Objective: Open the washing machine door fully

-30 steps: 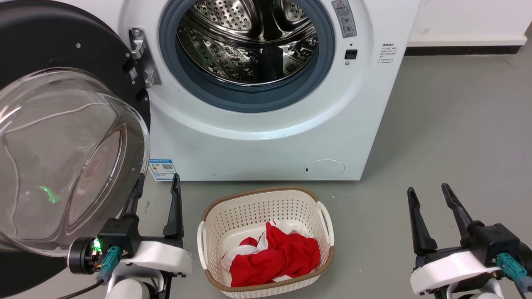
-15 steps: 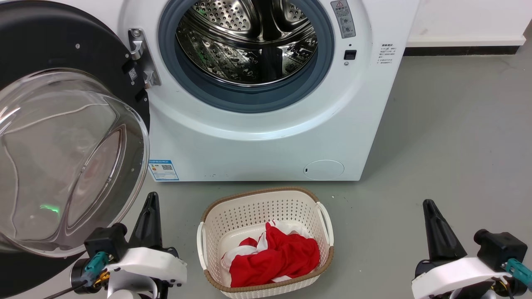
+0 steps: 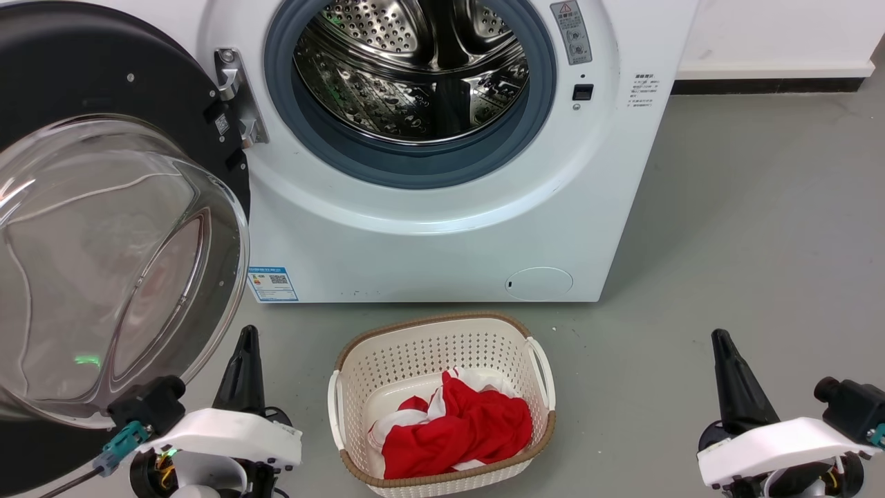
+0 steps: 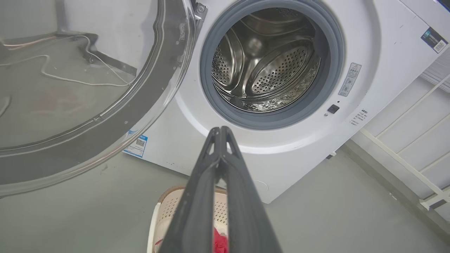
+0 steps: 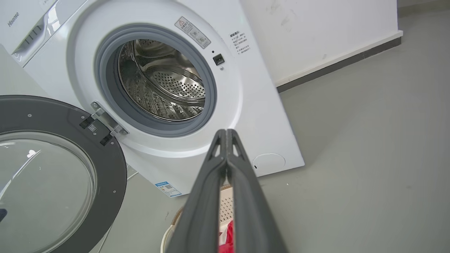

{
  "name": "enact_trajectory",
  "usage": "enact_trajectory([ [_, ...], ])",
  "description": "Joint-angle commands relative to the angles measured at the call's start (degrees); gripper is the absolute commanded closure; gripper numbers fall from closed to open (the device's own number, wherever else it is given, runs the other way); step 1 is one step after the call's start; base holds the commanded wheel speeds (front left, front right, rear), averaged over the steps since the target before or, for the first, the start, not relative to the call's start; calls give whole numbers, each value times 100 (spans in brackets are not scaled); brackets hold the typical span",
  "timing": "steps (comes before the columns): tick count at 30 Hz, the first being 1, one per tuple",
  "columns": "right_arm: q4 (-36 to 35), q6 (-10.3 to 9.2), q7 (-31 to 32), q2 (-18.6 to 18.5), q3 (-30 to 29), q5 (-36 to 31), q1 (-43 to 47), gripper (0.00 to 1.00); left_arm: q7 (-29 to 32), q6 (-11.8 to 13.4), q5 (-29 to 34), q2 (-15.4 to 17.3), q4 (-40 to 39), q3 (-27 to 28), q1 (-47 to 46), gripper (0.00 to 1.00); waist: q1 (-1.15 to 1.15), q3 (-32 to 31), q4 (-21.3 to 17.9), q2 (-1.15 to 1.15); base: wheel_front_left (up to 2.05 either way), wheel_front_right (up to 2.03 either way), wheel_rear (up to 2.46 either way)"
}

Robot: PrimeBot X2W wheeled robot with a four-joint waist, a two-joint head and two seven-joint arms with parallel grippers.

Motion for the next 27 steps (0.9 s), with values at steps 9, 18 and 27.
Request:
enact_trajectory([
  [9, 25, -1, 132, -68, -40, 924, -217, 100, 205, -89, -874, -1, -34, 101, -126, 100, 0, -7, 3, 0, 0, 0, 0],
  [18, 108, -1, 258, -84, -75, 1695, -271, 100, 389, -148, -1613, -14, -2, 169, -138, 100, 0, -14, 5, 0, 0, 0, 0],
  [27, 188, -1, 382, -92, -115, 2395, -320, 100, 556, -205, -2289, -26, 31, 238, -149, 100, 0, -21, 8, 0, 0, 0, 0],
])
